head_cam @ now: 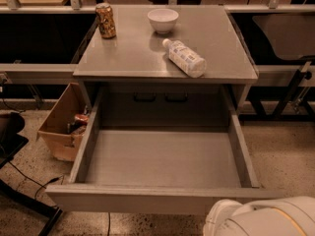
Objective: Close top drawer
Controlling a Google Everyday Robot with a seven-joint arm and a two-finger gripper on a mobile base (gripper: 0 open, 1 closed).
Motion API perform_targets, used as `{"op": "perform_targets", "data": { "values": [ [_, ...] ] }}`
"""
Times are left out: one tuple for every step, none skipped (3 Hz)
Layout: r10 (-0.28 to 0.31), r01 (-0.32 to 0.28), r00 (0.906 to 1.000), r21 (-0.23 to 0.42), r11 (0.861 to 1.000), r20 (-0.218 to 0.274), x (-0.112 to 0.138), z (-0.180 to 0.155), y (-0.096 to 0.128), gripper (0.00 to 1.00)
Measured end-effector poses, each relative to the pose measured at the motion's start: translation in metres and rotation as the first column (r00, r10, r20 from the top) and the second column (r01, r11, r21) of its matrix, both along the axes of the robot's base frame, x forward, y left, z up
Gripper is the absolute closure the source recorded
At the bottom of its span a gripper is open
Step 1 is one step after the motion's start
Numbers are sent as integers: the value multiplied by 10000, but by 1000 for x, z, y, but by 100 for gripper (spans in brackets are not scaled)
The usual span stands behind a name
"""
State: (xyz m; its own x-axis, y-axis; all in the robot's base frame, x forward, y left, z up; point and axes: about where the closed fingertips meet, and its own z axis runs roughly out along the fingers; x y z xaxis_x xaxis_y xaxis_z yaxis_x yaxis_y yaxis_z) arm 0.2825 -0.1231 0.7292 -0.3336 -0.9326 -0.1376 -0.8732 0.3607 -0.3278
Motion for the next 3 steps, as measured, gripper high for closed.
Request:
{"op": "perform_targets", "data": {
  "values": [
    [326,-328,9994,269,9991,89,14,-47,7,100],
    [296,-302,9995,826,9961,93,33,-95,3,100],
    [-266,171,9975,1412,9898,659,58,-117,-14,100]
  ]
}}
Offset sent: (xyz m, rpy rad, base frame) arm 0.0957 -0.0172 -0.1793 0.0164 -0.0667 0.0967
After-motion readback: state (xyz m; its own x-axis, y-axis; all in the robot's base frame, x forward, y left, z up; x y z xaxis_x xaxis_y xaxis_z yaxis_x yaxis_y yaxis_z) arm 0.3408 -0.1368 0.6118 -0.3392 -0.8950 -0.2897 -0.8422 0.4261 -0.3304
